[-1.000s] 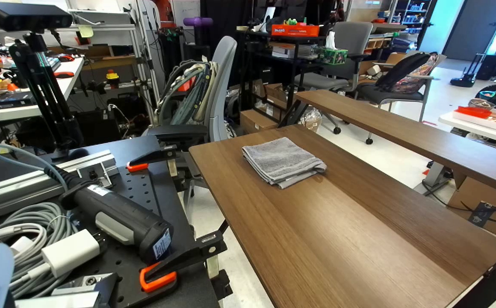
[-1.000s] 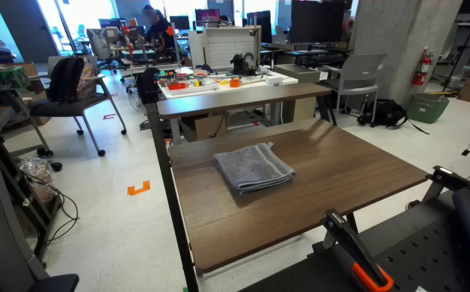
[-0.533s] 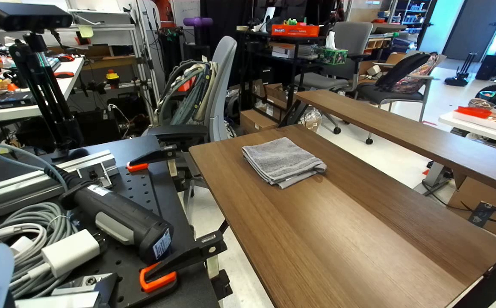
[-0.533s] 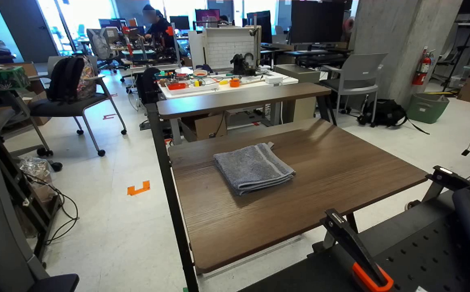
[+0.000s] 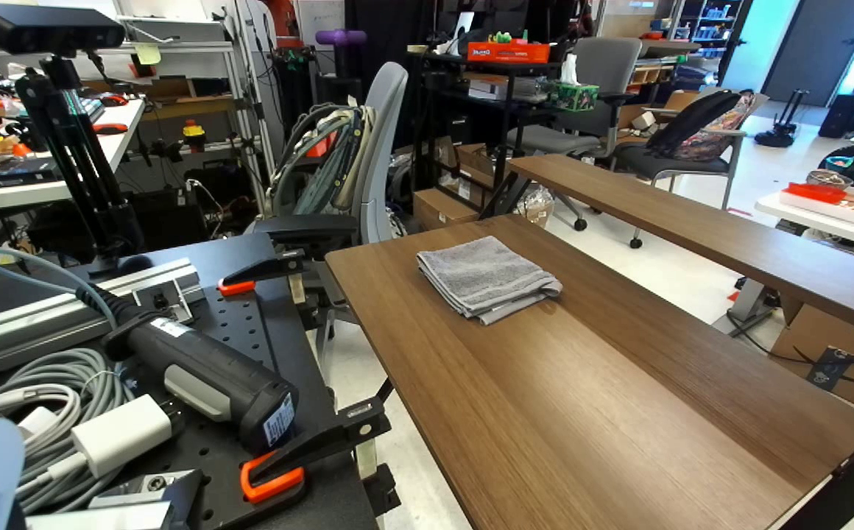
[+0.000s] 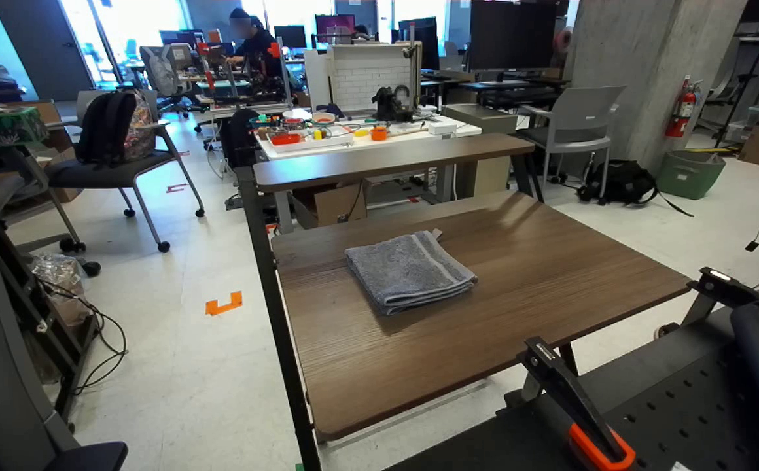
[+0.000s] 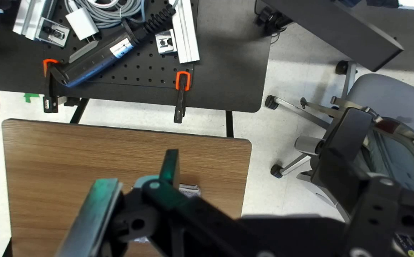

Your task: Move the grey towel to the right

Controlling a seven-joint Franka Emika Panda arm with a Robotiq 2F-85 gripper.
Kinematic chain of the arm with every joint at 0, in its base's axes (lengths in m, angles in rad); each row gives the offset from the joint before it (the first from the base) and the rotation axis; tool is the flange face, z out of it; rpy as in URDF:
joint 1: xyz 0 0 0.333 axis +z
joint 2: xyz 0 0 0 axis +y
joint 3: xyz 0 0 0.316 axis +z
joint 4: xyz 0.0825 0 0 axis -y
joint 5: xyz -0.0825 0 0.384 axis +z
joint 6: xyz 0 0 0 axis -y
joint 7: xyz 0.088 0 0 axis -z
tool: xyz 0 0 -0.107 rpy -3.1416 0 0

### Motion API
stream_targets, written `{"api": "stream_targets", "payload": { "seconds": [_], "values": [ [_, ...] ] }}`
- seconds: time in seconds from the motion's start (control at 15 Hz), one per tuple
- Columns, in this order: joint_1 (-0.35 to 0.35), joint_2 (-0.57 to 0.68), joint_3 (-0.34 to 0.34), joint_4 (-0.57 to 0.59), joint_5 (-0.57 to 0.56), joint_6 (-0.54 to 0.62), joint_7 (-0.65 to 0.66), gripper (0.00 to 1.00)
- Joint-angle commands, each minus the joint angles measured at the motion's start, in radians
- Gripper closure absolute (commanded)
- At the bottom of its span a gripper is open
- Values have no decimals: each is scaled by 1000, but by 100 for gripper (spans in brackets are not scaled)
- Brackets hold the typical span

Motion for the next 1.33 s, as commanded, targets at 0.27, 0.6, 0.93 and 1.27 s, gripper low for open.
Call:
{"api": "stream_targets", "payload": {
  "seconds": [0.27, 0.6, 0.93, 1.27],
  "values": [
    [-15, 9, 6, -2, 5, 45, 12, 0],
    [-34, 100, 3, 10, -4, 198, 1, 0],
    [-67, 264, -16, -9, -45, 450, -14, 0],
    [-109, 489, -50, 37, -108, 648, -2, 0]
  ]
}}
